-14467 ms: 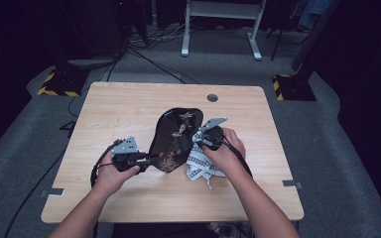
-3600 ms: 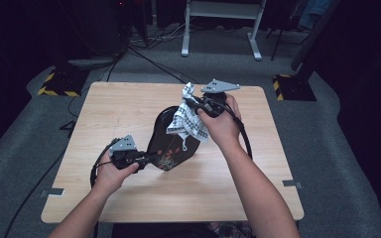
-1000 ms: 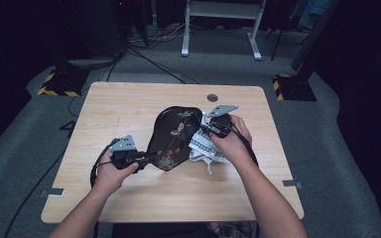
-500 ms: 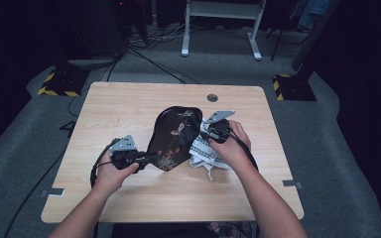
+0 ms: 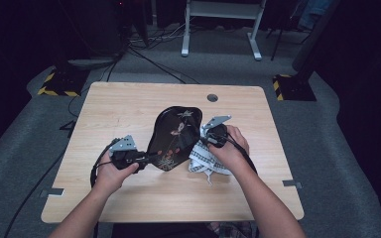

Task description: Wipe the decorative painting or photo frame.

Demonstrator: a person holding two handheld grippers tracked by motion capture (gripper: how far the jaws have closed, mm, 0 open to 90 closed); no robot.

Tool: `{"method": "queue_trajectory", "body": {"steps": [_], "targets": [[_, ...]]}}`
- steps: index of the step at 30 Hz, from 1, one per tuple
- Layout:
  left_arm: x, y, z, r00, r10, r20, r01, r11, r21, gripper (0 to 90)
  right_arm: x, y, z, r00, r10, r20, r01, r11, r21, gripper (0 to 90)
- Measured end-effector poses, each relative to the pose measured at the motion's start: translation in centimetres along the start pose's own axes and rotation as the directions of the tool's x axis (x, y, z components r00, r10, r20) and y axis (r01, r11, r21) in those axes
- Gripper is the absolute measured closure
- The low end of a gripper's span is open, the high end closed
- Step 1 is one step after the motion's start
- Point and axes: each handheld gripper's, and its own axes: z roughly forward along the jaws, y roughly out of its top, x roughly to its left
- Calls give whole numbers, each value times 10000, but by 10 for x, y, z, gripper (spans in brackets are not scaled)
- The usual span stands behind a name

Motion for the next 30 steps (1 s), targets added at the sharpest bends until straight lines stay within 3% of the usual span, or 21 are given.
{"method": "queue_trajectory", "body": {"steps": [10,30], "targets": [[0,0,0,10000,3,-4,-3,10000,-2,781,4,-9,12,10000,-64,-45,66,9990,451,805],[0,0,0,10000,3,-39,-3,10000,-12,775,14,-22,40,9982,31,-593,32,9943,1067,804]]}}
